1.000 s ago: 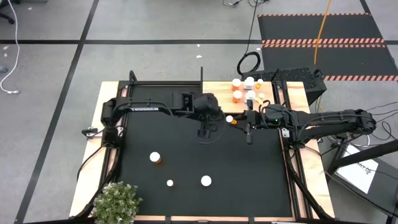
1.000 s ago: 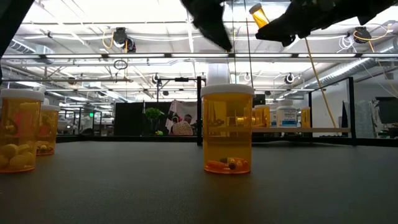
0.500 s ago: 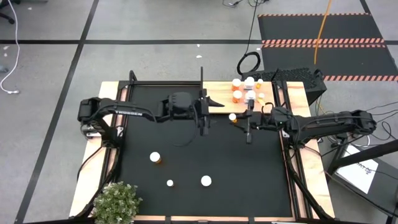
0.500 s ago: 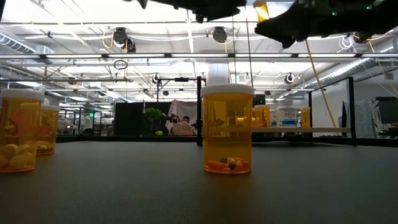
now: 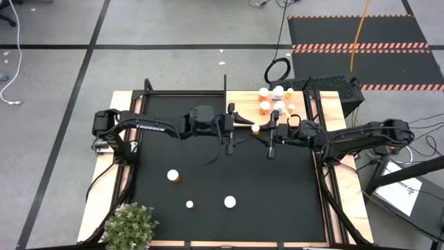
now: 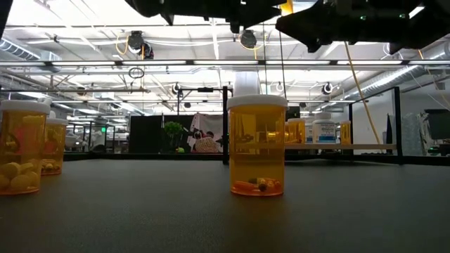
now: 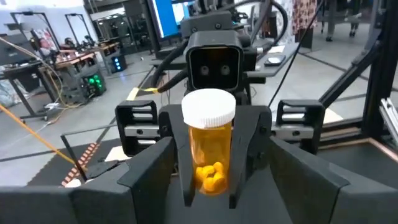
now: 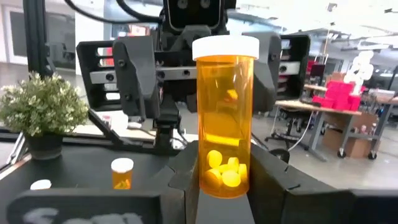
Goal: Pick and place medicine bottles onto shelf by color
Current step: Put the small orange pill bottle on the shelf
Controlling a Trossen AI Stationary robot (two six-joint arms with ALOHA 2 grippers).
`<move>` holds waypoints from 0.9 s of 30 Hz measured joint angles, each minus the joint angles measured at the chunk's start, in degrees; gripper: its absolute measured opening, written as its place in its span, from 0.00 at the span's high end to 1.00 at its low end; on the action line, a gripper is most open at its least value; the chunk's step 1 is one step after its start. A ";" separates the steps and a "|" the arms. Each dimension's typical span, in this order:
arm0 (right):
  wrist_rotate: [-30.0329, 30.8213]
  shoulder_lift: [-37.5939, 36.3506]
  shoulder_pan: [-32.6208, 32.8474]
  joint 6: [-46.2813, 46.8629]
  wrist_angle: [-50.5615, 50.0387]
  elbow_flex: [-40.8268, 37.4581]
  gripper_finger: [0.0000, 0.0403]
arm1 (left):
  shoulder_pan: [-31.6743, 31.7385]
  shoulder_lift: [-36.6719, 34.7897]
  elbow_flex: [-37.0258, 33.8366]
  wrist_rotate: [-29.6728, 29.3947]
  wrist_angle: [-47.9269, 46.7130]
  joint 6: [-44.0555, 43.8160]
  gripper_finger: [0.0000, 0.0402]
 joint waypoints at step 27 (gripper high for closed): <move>-0.13 2.08 -0.02 -0.97 3.51 0.02 0.76 | 0.07 2.64 0.04 1.42 4.33 0.09 0.63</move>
